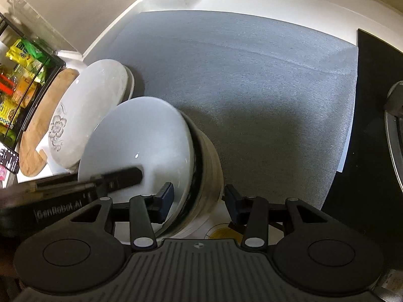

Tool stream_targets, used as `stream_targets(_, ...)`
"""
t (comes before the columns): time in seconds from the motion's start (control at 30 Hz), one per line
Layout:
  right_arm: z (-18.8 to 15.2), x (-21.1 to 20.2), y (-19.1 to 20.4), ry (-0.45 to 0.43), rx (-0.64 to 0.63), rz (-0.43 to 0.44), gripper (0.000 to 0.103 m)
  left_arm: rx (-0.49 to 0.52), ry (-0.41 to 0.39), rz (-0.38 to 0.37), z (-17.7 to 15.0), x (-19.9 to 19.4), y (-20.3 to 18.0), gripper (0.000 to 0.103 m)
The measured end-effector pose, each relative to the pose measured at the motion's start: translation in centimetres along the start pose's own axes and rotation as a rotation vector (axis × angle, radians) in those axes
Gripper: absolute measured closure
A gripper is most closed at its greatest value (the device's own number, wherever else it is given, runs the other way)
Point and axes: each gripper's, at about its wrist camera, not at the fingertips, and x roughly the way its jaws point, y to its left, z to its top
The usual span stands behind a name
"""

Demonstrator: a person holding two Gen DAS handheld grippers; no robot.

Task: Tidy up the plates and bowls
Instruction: 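Lift the bowl stack with both tools and carry it toward the plate stack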

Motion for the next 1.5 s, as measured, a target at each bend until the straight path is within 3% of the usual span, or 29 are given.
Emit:
stream_targets(0.33,0.3,0.1,-0.2,0.009,0.006,0.019,0.053,-0.007,0.001,-0.013,0.1,0.0,0.4,0.062)
stream_targets(0.67,-0.1,0.0,-0.6,-0.011,0.033,0.029,0.057,-0.004,0.004,-0.010,0.3,0.0,0.3,0.062)
stream_targets(1.2,0.4,0.1,-0.7,-0.019,0.039,0.029,0.054,0.013,0.002,-0.006,0.3,0.1,0.1,0.061)
stream_targets(1.5,-0.7,-0.9,-1.2,-0.079,0.108,0.027,0.065,0.055,-0.025,0.012,0.3,-0.6,-0.6,0.067)
